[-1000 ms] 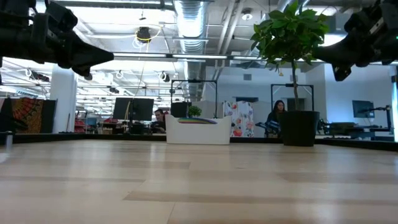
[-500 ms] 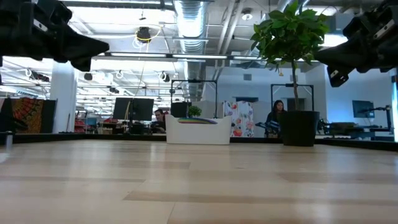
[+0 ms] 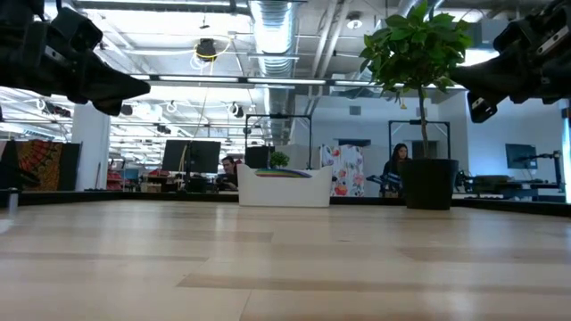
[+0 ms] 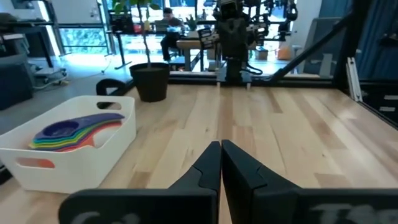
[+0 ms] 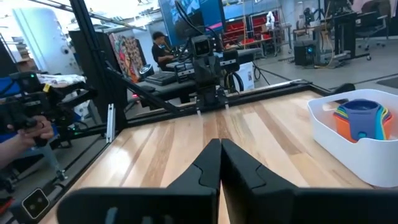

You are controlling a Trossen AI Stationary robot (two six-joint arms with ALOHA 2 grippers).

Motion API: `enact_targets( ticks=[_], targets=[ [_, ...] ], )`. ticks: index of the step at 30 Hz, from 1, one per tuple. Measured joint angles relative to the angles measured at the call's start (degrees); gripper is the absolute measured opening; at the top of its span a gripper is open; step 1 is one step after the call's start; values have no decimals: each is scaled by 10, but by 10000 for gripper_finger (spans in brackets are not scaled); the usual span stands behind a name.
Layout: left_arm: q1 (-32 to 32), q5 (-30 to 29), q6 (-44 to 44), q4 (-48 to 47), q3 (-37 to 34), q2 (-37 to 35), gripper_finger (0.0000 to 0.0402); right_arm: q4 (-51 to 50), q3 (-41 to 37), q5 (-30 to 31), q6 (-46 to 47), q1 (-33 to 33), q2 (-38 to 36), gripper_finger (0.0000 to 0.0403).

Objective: Nest measuring cups in basket
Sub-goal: Return to Home Position

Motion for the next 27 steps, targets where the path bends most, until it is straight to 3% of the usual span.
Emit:
enact_targets(
  ticks=[9, 14, 22, 27],
  targets=[
    [-12, -4, 4, 0, 0, 8, 0, 0, -1, 2, -50, 20, 21, 22],
    [-12, -50, -20, 9, 0, 6, 0, 4, -2, 3, -71, 13, 23, 20],
    [-12, 19, -57, -1, -1, 12, 0, 0, -2, 3, -72, 13, 24, 44],
    [-12, 46, -7, -6, -1, 14, 0, -1, -2, 3, -72, 13, 24, 49]
  ],
)
